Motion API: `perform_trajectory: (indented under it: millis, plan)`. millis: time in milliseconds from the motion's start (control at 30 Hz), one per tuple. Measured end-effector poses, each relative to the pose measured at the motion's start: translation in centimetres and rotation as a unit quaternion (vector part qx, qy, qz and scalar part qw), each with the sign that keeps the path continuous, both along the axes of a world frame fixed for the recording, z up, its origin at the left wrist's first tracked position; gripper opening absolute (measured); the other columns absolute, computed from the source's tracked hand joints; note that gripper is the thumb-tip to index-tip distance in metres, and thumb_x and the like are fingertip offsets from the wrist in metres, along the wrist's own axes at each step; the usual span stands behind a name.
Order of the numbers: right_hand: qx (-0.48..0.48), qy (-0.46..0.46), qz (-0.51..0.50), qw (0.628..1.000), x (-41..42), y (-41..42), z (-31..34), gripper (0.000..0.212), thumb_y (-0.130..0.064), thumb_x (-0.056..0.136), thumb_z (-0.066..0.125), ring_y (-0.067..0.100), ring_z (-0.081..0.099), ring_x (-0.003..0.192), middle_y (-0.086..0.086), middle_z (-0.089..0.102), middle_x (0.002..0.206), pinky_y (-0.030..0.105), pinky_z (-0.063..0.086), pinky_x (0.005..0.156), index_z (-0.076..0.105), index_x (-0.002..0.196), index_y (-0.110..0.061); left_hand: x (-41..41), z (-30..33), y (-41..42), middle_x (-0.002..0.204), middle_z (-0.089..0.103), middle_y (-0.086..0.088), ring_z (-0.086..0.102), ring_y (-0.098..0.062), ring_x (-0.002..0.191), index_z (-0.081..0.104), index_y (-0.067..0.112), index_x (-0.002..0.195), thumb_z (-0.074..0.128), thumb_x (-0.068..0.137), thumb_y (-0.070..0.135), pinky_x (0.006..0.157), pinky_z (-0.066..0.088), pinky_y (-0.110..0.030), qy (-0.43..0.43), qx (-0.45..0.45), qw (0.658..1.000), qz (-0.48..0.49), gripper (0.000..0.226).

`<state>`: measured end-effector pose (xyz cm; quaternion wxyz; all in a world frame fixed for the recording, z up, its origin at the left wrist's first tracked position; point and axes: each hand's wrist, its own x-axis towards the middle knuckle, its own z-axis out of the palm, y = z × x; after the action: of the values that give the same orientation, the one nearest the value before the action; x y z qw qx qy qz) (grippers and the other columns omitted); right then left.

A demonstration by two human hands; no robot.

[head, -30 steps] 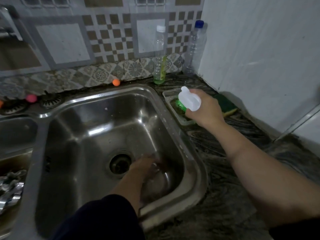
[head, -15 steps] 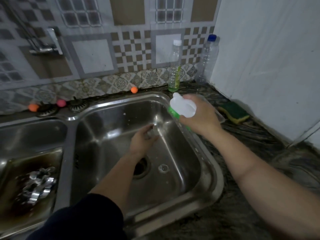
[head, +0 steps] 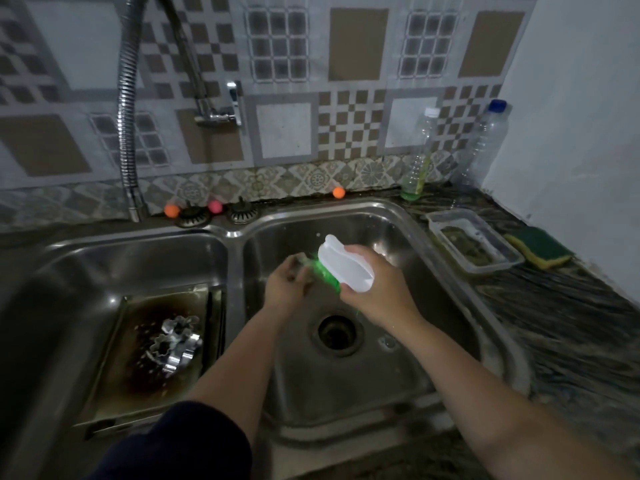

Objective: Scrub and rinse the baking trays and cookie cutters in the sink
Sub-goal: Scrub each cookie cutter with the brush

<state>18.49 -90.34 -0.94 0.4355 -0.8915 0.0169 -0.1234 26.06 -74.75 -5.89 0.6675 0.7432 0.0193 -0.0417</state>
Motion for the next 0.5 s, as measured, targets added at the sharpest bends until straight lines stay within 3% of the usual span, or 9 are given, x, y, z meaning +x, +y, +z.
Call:
perform_trajectory:
  millis: [133,200,267,367,500]
  plan:
    - [0.025,-0.024,-0.024,0.999,-0.8,1.8,-0.1,0.062,-0.022,0.074,0.074,0.005,0.048,0.106,-0.018,0.051,0.118,0.018,0.041,0.077,0.05,0.13,-0.035,0.4,1.1,1.5,0.088,0.063,-0.004,0.061,-0.017,0.078,0.059,0.013,0.103,0.054,0.096,0.028,0.079,0.052,-0.034,0.105,-0.192,0.976,0.005,0.017]
    - [0.032,-0.035,-0.017,0.999,-0.4,3.4,0.5,0.062,-0.019,0.076,0.073,0.0,0.045,0.103,-0.021,0.048,0.115,0.005,0.036,0.073,0.049,0.131,-0.033,0.0,1.7,1.2,0.092,0.067,-0.008,0.064,-0.02,0.081,0.061,0.012,0.103,0.051,0.098,0.03,0.084,0.052,-0.038,0.138,-0.216,0.967,-0.006,0.022]
    - [0.049,-0.036,-0.022,0.998,0.3,4.5,1.3,0.061,-0.016,0.077,0.072,0.002,0.046,0.103,-0.018,0.05,0.116,0.001,0.034,0.067,0.049,0.131,-0.032,-0.5,2.2,1.0,0.092,0.069,-0.011,0.066,-0.021,0.079,0.062,0.007,0.104,0.05,0.098,0.03,0.081,0.053,-0.038,0.155,-0.238,0.959,0.001,0.027]
    - [0.034,-0.04,-0.024,0.998,0.9,4.7,1.7,0.062,-0.018,0.077,0.072,0.006,0.047,0.105,-0.012,0.054,0.121,0.008,0.035,0.068,0.048,0.132,-0.032,-0.4,2.8,1.4,0.083,0.066,-0.012,0.065,-0.02,0.069,0.062,0.002,0.098,0.053,0.097,0.03,0.064,0.057,-0.029,0.177,-0.269,0.946,0.047,0.029]
    - [-0.003,-0.013,-0.012,1.0,-0.9,4.6,0.9,0.063,-0.02,0.075,0.074,0.006,0.045,0.105,-0.013,0.05,0.118,0.019,0.04,0.077,0.049,0.131,-0.034,0.3,3.5,2.9,0.087,0.063,-0.009,0.06,-0.018,0.075,0.063,0.008,0.097,0.052,0.097,0.031,0.066,0.054,-0.028,0.191,-0.292,0.934,0.083,0.025]
